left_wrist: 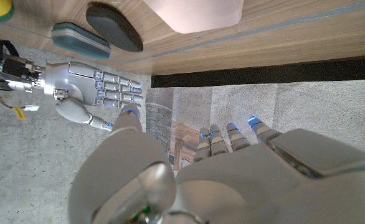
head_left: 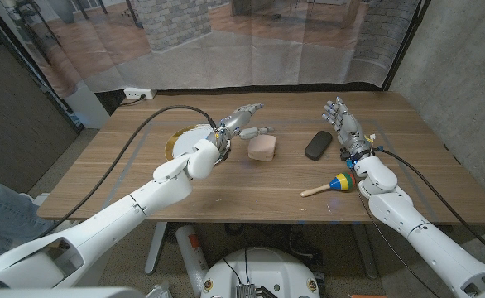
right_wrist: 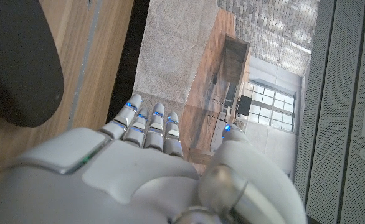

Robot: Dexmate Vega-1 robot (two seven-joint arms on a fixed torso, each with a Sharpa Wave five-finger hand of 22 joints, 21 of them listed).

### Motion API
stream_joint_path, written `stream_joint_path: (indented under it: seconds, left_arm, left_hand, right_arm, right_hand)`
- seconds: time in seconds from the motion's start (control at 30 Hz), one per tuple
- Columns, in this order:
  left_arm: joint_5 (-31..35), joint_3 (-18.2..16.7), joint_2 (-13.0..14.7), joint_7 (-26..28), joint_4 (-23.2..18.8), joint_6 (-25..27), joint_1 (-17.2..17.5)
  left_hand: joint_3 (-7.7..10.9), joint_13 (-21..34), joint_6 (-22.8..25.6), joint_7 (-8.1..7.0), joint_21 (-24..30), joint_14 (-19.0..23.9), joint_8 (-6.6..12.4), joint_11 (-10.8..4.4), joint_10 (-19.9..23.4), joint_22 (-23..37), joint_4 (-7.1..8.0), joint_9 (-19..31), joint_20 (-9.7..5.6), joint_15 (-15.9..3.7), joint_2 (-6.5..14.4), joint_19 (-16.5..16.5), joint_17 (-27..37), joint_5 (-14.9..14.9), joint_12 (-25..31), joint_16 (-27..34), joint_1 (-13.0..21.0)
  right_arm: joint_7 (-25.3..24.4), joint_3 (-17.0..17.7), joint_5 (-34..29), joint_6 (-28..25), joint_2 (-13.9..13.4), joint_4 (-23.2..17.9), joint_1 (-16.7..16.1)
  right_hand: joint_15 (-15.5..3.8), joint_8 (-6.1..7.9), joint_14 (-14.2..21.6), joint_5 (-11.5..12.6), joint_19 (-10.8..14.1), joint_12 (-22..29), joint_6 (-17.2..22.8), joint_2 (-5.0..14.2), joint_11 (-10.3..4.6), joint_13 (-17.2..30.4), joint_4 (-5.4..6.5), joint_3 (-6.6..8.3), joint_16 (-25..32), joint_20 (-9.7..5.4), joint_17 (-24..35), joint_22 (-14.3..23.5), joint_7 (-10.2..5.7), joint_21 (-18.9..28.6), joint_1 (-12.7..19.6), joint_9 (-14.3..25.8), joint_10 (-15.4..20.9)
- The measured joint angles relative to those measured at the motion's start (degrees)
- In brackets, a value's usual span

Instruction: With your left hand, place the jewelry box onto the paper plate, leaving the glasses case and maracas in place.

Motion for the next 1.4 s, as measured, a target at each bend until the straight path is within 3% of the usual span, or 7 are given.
stream_joint_path:
  seconds: [0.2,0.43,0.67,0.77,1.0,1.4]
  left_arm:
    - [1.3,1.2,-0.3,-1.0,-0.1,1.6,-0.9]
    - [3.1,2.3,-0.6,-2.0,-0.1,2.5,-1.7]
    - [5.5,4.4,-0.7,-4.3,0.1,3.2,-3.4]
    - [6.4,5.0,-0.9,-5.2,0.2,3.8,-3.9]
    - [7.7,6.0,-1.4,-6.8,0.2,5.1,-4.6]
    - [8.8,7.1,-2.3,-9.9,0.8,8.1,-5.8]
  left_hand:
    - [-0.56,0.0,0.0,0.0,0.0,0.9,0.0,2.07,0.3,0.0,-0.56,0.0,0.86,0.88,-0.8,0.9,0.0,0.3,0.0,0.0,0.8]
    - [-0.85,0.0,0.8,-0.85,0.0,0.9,0.0,2.46,0.6,0.0,-0.84,0.1,1.96,1.49,-1.4,0.9,0.0,0.3,0.0,0.0,1.4]
    - [-1.35,0.0,0.5,-3.81,0.0,0.9,0.0,3.28,0.6,0.1,-1.34,0.3,6.28,2.17,-1.7,2.0,0.3,1.2,0.0,0.0,1.7]
    - [-1.43,0.0,0.5,-4.25,0.0,1.0,0.0,3.28,0.6,0.1,-1.42,0.3,7.13,2.24,-2.0,2.8,0.3,1.4,0.0,0.0,2.0]
    - [-1.7,0.3,0.0,-4.95,0.6,2.2,-0.41,3.38,0.7,0.4,-1.48,0.3,8.19,2.53,-2.0,3.9,0.3,1.8,0.0,0.4,2.0]
    - [-2.51,0.3,0.7,-5.64,1.5,4.5,-0.41,3.38,1.5,0.6,-1.53,0.5,8.18,2.21,-2.6,7.6,0.6,2.5,0.0,1.1,2.0]
  right_arm:
    - [0.0,0.0,0.0,0.1,0.0,0.0,0.0]
    - [0.0,0.1,0.0,0.3,0.1,0.0,0.0]
    - [-0.1,0.1,0.0,0.4,0.2,0.1,0.0]
    - [-0.1,0.2,0.0,0.4,0.2,0.1,0.0]
    - [-0.2,0.3,0.1,0.4,0.2,0.1,0.0]
    - [-0.2,0.5,0.6,0.4,0.2,0.6,-0.1]
  right_hand:
    - [-0.22,0.0,0.2,0.0,0.0,0.0,0.3,0.0,0.0,0.0,0.0,0.0,0.0,0.0,0.0,0.0,-0.31,-0.4,0.0,0.0,0.0]
    - [-0.42,0.0,0.4,0.0,0.0,0.0,0.3,0.0,-0.21,0.0,0.0,0.0,0.0,0.0,0.0,0.0,-0.31,-0.4,0.0,0.0,0.2]
    - [-0.42,0.0,0.4,0.0,0.0,0.0,0.3,0.0,-0.21,0.0,-0.16,-0.16,0.0,0.0,0.0,0.0,-0.31,-0.8,0.0,0.0,0.2]
    - [-0.21,0.0,0.6,0.0,0.0,0.0,0.3,0.0,-0.21,0.0,-0.16,-0.16,0.0,0.0,0.0,0.0,-0.31,-0.8,0.0,0.0,0.2]
    - [-0.21,0.0,0.6,0.0,0.2,-0.5,0.6,0.0,-0.21,0.0,-0.15,-0.16,0.0,0.21,0.0,0.0,-0.63,-1.0,0.0,0.0,0.2]
    - [-0.53,0.0,0.9,0.0,0.4,-0.5,0.6,0.0,-0.42,0.0,-0.32,-0.32,0.0,0.42,0.0,0.0,-0.62,-1.3,0.0,0.0,0.4]
